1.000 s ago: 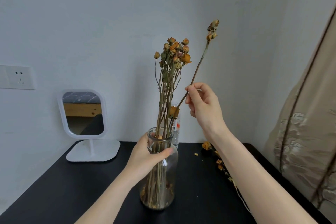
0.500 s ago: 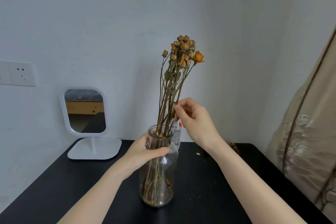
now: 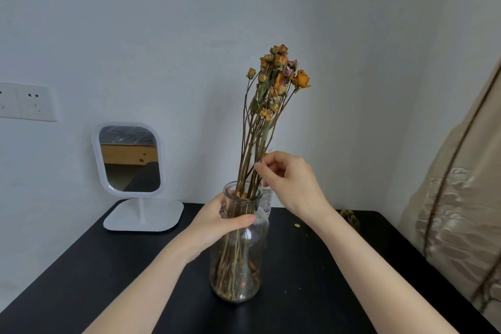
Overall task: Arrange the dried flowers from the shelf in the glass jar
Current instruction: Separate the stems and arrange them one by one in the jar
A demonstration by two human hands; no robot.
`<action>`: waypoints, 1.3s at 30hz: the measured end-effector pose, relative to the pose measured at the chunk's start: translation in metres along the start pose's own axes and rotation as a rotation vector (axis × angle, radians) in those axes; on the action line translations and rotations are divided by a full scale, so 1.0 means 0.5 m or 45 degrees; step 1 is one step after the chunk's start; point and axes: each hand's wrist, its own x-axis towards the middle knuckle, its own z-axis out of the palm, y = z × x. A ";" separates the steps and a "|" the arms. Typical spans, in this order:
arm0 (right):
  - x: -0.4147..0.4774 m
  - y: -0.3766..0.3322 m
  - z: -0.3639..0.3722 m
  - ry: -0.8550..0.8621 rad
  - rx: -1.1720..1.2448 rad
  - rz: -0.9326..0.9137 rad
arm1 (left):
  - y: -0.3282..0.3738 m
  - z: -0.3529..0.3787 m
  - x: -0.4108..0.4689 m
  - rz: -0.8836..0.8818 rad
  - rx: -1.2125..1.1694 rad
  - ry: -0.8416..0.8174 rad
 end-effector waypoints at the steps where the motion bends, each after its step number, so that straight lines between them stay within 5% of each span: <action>1: 0.000 0.001 0.000 0.004 -0.003 -0.005 | 0.000 0.000 0.000 -0.001 -0.003 0.000; 11: -0.011 0.021 0.008 -0.214 -0.251 0.095 | 0.002 -0.002 -0.004 -0.014 -0.001 -0.004; 28: -0.020 0.025 -0.013 -0.089 -0.051 0.117 | 0.009 0.001 -0.011 0.000 -0.029 0.016; 33: -0.049 0.058 -0.043 -0.105 -0.036 0.199 | 0.000 0.017 -0.048 0.055 -0.020 0.201; 39: -0.116 0.149 -0.070 -0.154 -0.067 0.432 | -0.036 0.066 -0.140 0.215 0.021 0.799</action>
